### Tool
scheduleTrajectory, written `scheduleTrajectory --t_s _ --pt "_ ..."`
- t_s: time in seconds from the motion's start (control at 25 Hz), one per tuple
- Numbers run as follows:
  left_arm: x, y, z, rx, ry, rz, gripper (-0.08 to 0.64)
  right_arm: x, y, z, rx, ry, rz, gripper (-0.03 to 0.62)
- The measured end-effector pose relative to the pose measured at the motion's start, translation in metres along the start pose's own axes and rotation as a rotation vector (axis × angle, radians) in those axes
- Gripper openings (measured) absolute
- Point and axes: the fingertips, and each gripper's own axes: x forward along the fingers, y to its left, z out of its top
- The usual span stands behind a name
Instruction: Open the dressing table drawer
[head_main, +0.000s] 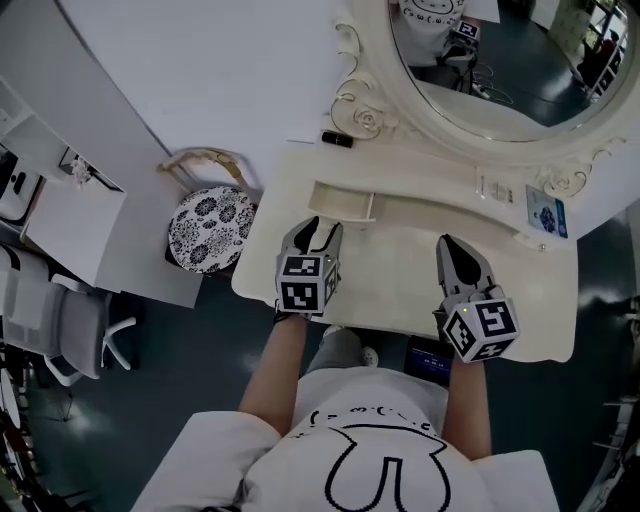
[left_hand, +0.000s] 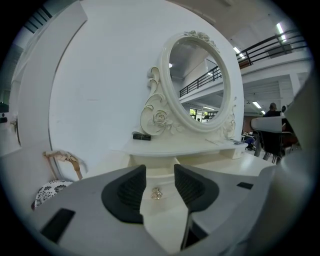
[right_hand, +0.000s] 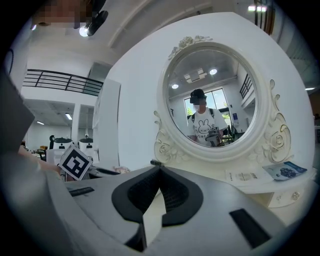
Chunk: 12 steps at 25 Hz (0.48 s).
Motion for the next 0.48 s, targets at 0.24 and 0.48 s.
scheduleTrajectory --t_s 0.24,0.48 --pt "-0.011 -0.01 0.015 0.016 -0.039 -0.011 0.192 -0.005 -0.007 0.017 -0.02 -0.052 -0.014 0.02" --pt "-0.02 -0.017 0.031 0.043 -0.082 -0.008 0.192 -0.015 -0.009 0.038 -0.042 -0.137 -0.012 0.02"
